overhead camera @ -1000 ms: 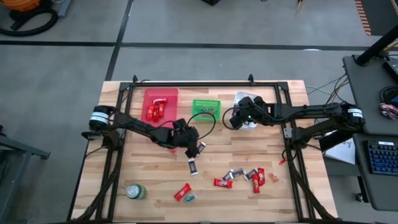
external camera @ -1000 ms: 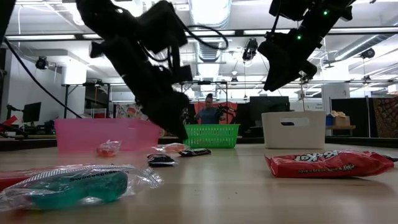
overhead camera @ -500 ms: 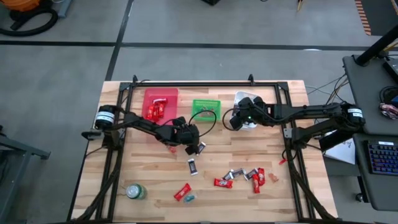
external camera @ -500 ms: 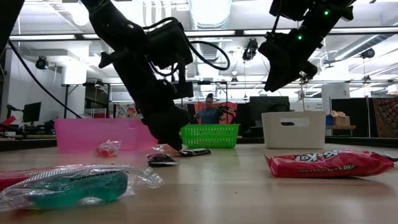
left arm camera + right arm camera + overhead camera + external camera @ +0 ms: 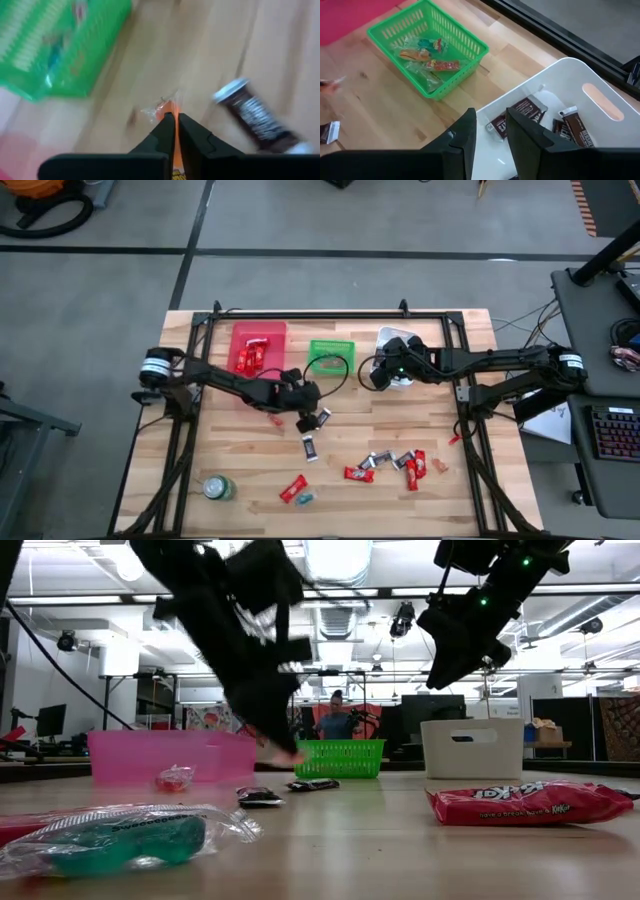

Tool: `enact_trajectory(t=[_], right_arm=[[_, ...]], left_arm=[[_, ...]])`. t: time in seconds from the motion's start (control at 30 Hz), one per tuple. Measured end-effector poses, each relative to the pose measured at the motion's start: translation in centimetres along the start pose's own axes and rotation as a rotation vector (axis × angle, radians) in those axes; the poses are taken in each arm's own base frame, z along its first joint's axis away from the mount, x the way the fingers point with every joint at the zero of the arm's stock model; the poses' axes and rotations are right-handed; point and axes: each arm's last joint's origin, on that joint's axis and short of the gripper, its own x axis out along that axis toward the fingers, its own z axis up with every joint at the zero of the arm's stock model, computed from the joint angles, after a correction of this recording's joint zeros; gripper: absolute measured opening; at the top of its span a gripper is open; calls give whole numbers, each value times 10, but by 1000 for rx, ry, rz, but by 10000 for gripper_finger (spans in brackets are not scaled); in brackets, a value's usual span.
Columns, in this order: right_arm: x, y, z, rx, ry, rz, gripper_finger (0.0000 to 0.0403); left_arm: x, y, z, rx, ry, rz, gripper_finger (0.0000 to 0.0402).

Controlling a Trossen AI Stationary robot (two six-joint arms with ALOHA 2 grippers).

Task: Sort candy
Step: Put the orange gummy into the green bin

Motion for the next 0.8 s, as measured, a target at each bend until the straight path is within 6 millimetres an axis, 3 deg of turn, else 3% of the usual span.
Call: enact_trajectory(t=[0.23,0.33,0.57,0.8], right_arm=[[0,0,-1,-3,1,0,87],[0,0,0,-1,-2,1,84],[-1,3,0,-1,-14,16,90],[-4,8,-3,-15,-17,38,98]], left_arm=[[-44,18,31,112,-198,-38,1],[-52,34,44,144,-288,-3,0],[-26,80,62,52,-393,120,0],[-2,92,55,25,-332,153,8]])
